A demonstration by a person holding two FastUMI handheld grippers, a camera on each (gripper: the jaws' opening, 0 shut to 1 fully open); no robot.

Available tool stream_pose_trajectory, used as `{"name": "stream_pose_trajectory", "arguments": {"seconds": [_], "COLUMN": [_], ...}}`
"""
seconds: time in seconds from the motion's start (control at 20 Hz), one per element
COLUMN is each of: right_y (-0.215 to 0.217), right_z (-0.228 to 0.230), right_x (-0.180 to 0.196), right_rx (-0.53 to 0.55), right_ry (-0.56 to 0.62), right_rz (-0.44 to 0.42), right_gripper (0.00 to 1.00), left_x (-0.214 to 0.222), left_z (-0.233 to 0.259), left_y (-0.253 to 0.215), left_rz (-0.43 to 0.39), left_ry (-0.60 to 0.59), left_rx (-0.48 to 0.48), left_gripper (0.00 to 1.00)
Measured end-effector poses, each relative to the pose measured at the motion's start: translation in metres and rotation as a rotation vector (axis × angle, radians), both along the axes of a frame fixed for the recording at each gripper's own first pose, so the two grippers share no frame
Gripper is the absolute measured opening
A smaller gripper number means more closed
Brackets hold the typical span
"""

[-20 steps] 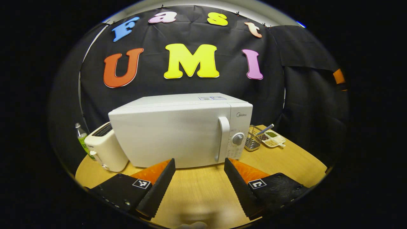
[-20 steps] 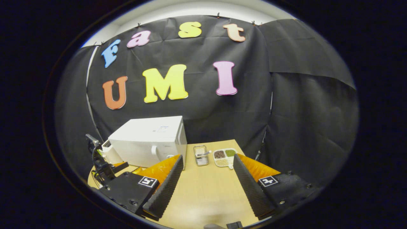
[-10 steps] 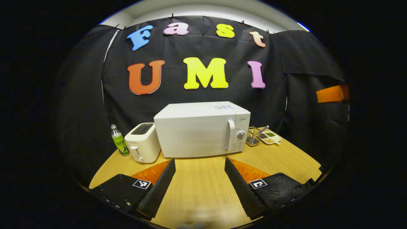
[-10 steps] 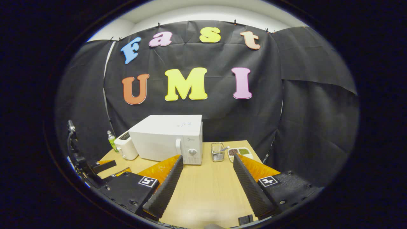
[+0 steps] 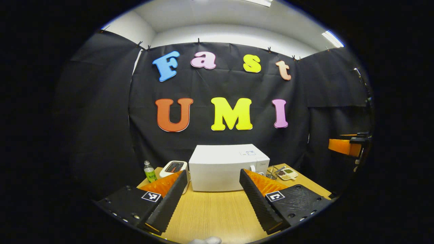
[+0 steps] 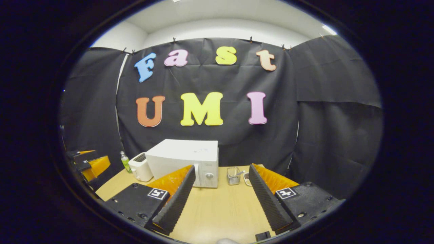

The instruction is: Open the microwave oven with the left hand, put the food in, and close the microwave oven.

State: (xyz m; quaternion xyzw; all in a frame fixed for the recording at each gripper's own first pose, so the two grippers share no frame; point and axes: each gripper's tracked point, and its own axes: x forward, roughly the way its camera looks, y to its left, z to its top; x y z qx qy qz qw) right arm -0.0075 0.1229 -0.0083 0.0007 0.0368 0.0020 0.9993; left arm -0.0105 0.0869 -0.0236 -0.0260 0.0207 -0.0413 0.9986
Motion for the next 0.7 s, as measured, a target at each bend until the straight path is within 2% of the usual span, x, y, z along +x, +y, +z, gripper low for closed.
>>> {"name": "stream_pose_trajectory", "arguments": {"seconds": [0.05, 0.1, 0.15, 0.2, 0.25, 0.3, 0.35, 0.4, 0.45, 0.5, 0.55, 0.6, 0.65, 0.7], "right_y": [0.0, -0.001, -0.002, -0.002, -0.003, -0.005, -0.007, -0.009, -0.011, -0.011, -0.012, -0.013, -0.014, -0.014], "right_z": [0.007, 0.011, 0.016, 0.02, 0.025, 0.026, 0.03, 0.032, 0.032, 0.033, 0.034, 0.035, 0.035, 0.035], "right_x": [0.001, 0.002, 0.004, 0.005, 0.006, 0.008, 0.01, 0.011, 0.012, 0.013, 0.015, 0.016, 0.018, 0.019], "right_rx": [-0.001, -0.008, -0.017, -0.027, -0.034, -0.039, -0.037, -0.033, -0.028, -0.025, -0.022, -0.022, -0.02, -0.015], "right_ry": [-0.012, -0.02, -0.028, -0.036, -0.041, -0.042, -0.047, -0.048, -0.045, -0.044, -0.046, -0.047, -0.047, -0.046], "right_rz": [0.009, 0.018, 0.025, 0.032, 0.038, 0.043, 0.046, 0.044, 0.045, 0.047, 0.048, 0.045, 0.04, 0.041], "right_gripper": [1.0, 1.0, 0.92, 0.92, 0.92, 1.0, 0.92, 0.92, 1.0, 1.0, 0.92, 0.92, 1.0, 1.0], "left_x": [-0.001, -0.003, -0.003, -0.002, -0.002, -0.001, -0.002, 0.0, 0.001, 0.002, 0.002, 0.003, 0.004, 0.005], "left_z": [0.009, 0.014, 0.021, 0.028, 0.034, 0.038, 0.044, 0.051, 0.051, 0.049, 0.048, 0.049, 0.047, 0.046], "left_y": [0.001, 0.0, -0.002, -0.001, -0.001, -0.003, -0.005, -0.005, -0.001, 0.002, 0.003, 0.003, 0.005, 0.007], "left_rz": [0.01, 0.013, 0.014, 0.019, 0.026, 0.028, 0.026, 0.029, 0.039, 0.048, 0.048, 0.049, 0.052, 0.056], "left_ry": [-0.014, -0.025, -0.034, -0.047, -0.048, -0.055, -0.066, -0.08, -0.076, -0.069, -0.067, -0.064, -0.056, -0.053], "left_rx": [-0.002, -0.007, -0.013, -0.021, -0.034, -0.05, -0.061, -0.058, -0.046, -0.043, -0.048, -0.049, -0.042, -0.038], "left_gripper": [0.96, 0.96, 0.95, 0.83, 0.94, 0.94, 0.94, 0.94, 0.93, 0.93, 0.94, 0.93, 0.93, 0.94]}}
